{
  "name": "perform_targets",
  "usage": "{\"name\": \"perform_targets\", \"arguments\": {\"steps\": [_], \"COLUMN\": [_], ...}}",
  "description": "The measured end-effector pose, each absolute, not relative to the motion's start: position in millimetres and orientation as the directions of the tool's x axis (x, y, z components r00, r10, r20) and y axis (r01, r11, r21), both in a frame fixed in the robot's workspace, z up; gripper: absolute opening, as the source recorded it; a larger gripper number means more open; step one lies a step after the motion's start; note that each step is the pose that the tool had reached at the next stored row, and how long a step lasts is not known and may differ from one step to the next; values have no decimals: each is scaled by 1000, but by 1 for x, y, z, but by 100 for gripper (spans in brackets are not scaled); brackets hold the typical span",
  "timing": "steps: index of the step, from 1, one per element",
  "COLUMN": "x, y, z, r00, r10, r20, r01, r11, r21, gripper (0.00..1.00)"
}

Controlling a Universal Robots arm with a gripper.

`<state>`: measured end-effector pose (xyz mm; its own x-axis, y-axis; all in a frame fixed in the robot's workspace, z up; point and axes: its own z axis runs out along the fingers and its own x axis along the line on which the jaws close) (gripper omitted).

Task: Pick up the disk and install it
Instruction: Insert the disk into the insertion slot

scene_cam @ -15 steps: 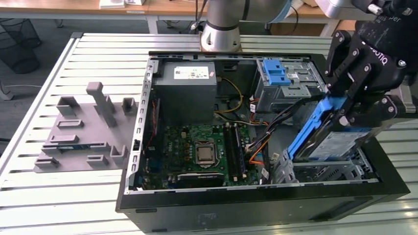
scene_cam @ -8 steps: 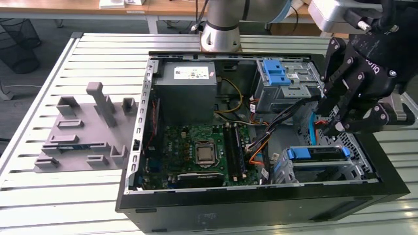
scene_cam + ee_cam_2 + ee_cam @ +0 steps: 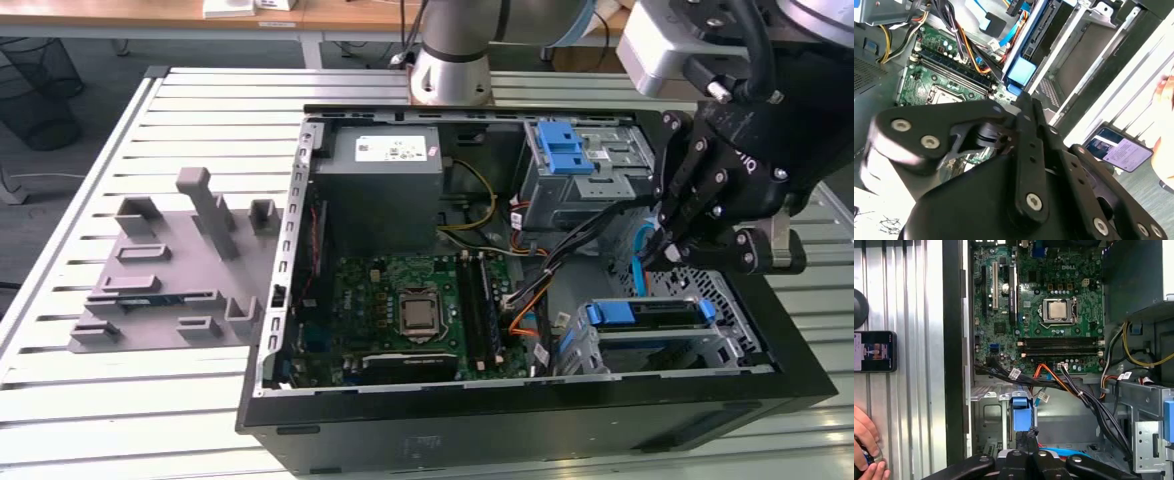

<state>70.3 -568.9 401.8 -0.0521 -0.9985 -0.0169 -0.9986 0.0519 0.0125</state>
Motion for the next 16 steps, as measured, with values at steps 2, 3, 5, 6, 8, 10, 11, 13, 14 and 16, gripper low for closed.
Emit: {"name": "perform_targets", "arguments": {"steps": [2, 3, 5, 6, 8, 10, 11, 13, 14, 16], "x": [70, 70, 70, 70, 70, 70, 70, 70, 70, 70], "y": [-569, -569, -569, -569, -569, -569, -569, -569, -569, -569], "z": [398, 396, 393, 391, 387, 384, 382, 378, 376, 373], "r00": [-52, -52, -52, -52, -52, -52, -52, -52, -52, -52], "r10": [-998, -998, -999, -999, -999, -999, -998, -999, -999, -998], "r20": [-17, -17, -17, -17, -17, -17, -17, -17, -17, -17], "r01": [-999, -999, -999, -999, -999, -999, -999, -999, -999, -999], "r11": [52, 52, 52, 52, 52, 52, 52, 52, 52, 52], "r21": [13, 13, 13, 13, 13, 13, 13, 13, 13, 13], "gripper": [12, 11, 11, 11, 11, 11, 11, 11, 11, 11]}}
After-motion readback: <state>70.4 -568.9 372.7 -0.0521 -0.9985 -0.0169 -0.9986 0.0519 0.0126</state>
